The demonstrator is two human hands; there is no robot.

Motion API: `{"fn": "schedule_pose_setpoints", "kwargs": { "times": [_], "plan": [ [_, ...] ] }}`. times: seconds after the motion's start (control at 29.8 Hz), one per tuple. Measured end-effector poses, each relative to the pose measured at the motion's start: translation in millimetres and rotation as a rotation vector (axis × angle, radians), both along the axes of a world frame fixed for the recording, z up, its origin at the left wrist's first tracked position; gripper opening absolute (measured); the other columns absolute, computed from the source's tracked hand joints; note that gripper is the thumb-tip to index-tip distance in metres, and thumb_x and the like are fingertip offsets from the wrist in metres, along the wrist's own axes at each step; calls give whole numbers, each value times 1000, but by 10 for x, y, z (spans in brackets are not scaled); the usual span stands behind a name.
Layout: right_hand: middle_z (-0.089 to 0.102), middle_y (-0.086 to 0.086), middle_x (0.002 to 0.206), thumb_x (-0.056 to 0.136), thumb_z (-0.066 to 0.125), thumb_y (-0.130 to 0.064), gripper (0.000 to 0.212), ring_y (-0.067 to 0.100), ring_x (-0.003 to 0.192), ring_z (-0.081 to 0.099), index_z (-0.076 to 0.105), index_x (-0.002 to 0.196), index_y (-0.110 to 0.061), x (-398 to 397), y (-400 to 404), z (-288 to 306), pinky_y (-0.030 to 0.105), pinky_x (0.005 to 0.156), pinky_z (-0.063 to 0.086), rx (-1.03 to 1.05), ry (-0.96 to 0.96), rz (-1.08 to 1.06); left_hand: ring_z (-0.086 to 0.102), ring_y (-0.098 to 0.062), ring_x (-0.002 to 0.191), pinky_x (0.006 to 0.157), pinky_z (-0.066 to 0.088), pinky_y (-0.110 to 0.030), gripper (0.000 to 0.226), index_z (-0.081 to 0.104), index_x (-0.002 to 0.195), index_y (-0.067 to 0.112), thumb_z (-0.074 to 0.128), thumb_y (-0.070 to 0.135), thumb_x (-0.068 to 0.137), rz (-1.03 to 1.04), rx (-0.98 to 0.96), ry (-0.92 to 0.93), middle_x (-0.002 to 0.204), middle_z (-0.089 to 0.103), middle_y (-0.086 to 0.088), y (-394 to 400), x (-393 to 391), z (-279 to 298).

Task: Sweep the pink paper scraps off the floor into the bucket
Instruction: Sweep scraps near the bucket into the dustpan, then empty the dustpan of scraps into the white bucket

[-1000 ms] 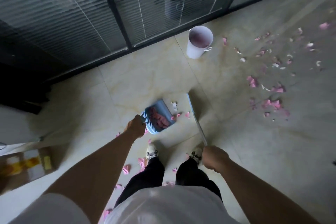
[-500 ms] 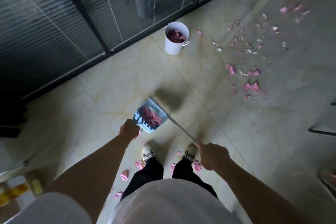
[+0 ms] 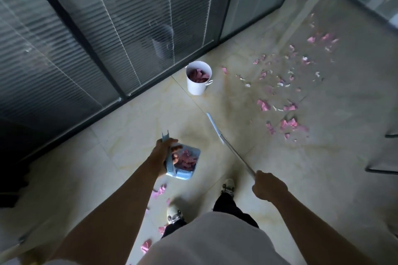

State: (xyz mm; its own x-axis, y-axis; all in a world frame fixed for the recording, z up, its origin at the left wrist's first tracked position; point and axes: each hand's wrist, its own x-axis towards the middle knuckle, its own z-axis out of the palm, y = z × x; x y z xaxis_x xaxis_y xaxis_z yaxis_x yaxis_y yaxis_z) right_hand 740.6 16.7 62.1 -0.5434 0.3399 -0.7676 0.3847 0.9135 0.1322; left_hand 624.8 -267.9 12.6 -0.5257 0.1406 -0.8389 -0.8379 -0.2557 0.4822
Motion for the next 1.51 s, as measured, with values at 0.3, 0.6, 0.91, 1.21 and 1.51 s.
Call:
{"fn": "schedule_pose_setpoints", "kwargs": {
  "times": [0.3,0.6,0.91,1.21,1.51],
  "plan": [
    [50,0,68,92,42,-15,32,12,48,55,57,118,-3,-865,1018,-109,23,52,49,-161,24,-131,41,-11,31,37,37,-16,37,47,78,15,48,49,93,273,-188,111,58,42,-5,988,-910,722],
    [56,7,73,93,47,-13,36,23,77,70,53,126,1,-1492,1608,-148,27,60,52,-297,-68,-112,59,-38,55,39,45,-26,57,43,126,-3,38,47,99,134,-463,451,88,53,-41,1916,-1383,1073],
    [56,4,75,92,45,-16,34,14,54,58,53,122,-2,-1631,1568,-203,22,45,44,-300,-69,-215,63,-37,73,60,48,-36,45,45,124,24,42,56,92,-352,-679,611,87,64,-22,2192,-1979,867],
    [59,6,92,92,38,-25,34,17,58,59,55,117,-8,-1713,1465,-236,27,52,50,-227,-26,-280,64,-41,97,79,52,-45,45,42,116,14,44,53,94,-945,-876,760,103,69,-19,2254,-2309,505],
    [56,2,85,90,39,-20,28,14,52,58,55,112,-11,-1732,1483,-264,22,40,44,-207,4,-312,66,-36,98,78,49,-39,51,38,126,14,33,55,97,-1415,-1037,865,107,69,-14,2203,-2391,242]
  ]
}}
